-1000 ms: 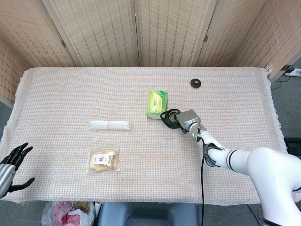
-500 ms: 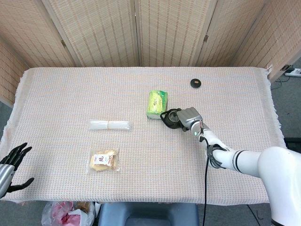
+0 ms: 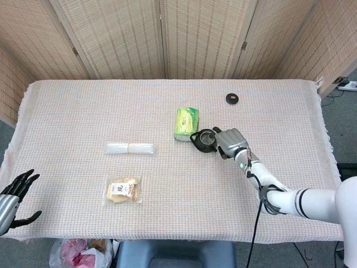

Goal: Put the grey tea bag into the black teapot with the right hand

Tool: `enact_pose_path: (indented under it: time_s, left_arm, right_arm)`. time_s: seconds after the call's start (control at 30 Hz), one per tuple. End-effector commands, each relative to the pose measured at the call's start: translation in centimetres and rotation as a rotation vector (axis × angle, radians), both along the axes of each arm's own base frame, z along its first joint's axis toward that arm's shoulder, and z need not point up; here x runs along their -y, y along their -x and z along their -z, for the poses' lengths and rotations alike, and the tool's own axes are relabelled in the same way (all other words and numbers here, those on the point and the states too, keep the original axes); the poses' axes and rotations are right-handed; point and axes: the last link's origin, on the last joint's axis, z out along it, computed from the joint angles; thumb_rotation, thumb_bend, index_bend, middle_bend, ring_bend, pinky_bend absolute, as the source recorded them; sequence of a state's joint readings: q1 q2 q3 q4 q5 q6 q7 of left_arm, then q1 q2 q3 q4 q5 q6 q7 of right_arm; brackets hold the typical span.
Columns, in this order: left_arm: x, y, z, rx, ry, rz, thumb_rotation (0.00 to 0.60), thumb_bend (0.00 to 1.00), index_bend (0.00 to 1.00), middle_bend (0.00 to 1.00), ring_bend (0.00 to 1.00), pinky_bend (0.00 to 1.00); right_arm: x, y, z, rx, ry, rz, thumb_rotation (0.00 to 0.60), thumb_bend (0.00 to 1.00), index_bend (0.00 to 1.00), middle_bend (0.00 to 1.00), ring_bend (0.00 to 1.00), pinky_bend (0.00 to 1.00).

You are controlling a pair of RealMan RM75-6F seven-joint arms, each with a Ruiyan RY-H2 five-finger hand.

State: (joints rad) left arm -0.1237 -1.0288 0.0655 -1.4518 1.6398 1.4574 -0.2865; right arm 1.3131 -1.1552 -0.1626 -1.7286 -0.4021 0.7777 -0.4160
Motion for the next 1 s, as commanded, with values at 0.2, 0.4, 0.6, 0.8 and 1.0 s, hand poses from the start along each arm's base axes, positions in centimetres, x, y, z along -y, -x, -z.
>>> enact_pose_path:
  time_s: [0.2,0.4,0.6,0.8,1.0]
  left_arm:
    - [0.3,-0.4,0.1,-0.001,-0.003,0.02,0.6,0.27,0.0,0.0,0.0,0.24]
    - [0.6,-0.7,0.2,-0.006,-0.005,0.035,0.6,0.27,0.0,0.0,0.0,0.24]
    - [1.0,-0.9,0.5,-0.028,-0.006,0.049,0.6,0.27,0.0,0.0,0.0,0.24]
    - [1.2,-1.3,1.0,-0.041,0.006,0.067,0.6,0.27,0.0,0.0,0.0,0.24]
    - [1.4,-1.5,1.4,-0.061,0.005,0.08,0.6,0.27,0.0,0.0,0.0,0.24]
  right_arm:
    - [-10.1,5.1,-5.9,0.039,0.248,-0.109,0.6,0.52,0.12,0.0,0.36,0.56]
    - [-15.8,9.3,-7.4,0.071,0.35,-0.101,0.6,0.42,0.1,0.0,0.25,0.42]
    - [-20.0,13.3,-7.2,0.154,0.46,-0.106,0.6,0.41,0.08,0.0,0.21,0.28]
    - [-21.8,15.8,-7.5,0.161,0.575,-0.116,0.6,0.37,0.03,0.0,0.02,0.0]
    - [-22.9,17.0,-7.6,0.192,0.563,-0.112,0.6,0.35,0.01,0.0,0.0,0.0]
